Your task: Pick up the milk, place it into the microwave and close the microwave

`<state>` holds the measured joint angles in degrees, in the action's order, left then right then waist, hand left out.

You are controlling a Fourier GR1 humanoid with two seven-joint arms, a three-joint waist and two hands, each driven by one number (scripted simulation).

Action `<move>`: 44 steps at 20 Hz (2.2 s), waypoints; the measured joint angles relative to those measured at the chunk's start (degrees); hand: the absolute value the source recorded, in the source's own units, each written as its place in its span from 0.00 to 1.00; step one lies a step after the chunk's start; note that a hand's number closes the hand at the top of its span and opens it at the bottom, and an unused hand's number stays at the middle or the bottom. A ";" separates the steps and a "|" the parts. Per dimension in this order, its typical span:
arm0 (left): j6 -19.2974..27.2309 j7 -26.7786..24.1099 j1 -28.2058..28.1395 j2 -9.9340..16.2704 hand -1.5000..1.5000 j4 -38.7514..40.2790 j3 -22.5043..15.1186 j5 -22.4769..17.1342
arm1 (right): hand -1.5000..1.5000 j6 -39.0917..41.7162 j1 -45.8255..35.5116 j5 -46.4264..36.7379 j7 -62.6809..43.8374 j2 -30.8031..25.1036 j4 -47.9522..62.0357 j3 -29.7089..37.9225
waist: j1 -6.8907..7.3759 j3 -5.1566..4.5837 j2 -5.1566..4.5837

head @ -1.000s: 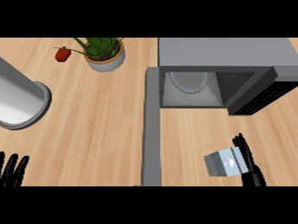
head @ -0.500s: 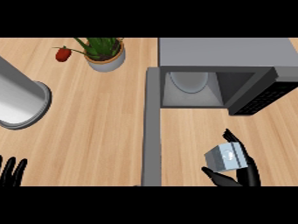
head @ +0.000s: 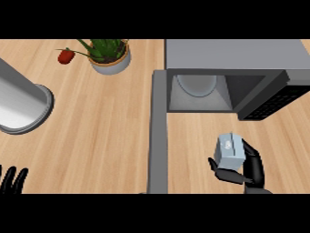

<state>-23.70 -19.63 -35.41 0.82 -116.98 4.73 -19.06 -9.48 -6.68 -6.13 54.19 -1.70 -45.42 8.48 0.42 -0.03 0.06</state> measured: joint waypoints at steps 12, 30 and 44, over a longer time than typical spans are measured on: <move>-1.19 1.57 1.38 0.26 0.00 0.30 1.07 -1.17 | 1.00 -2.77 -17.27 5.27 5.59 -0.91 18.45 9.74 | 0.70 0.12 -0.31; -2.53 1.64 -1.76 -0.06 0.00 -1.98 -0.37 -1.20 | 1.00 -5.87 2.43 6.17 -8.66 0.50 -17.90 -4.86 | -0.81 -0.04 0.26; -2.27 0.42 -4.32 -0.55 0.00 -2.74 0.03 -2.04 | 1.00 -2.29 17.60 11.84 -23.13 1.36 -48.53 -18.31 | -0.31 0.01 0.09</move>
<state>-25.97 -19.21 -39.73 0.27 -119.72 4.76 -21.09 -11.77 10.92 5.71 31.06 -0.34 -93.95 -9.83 0.11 -0.03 0.16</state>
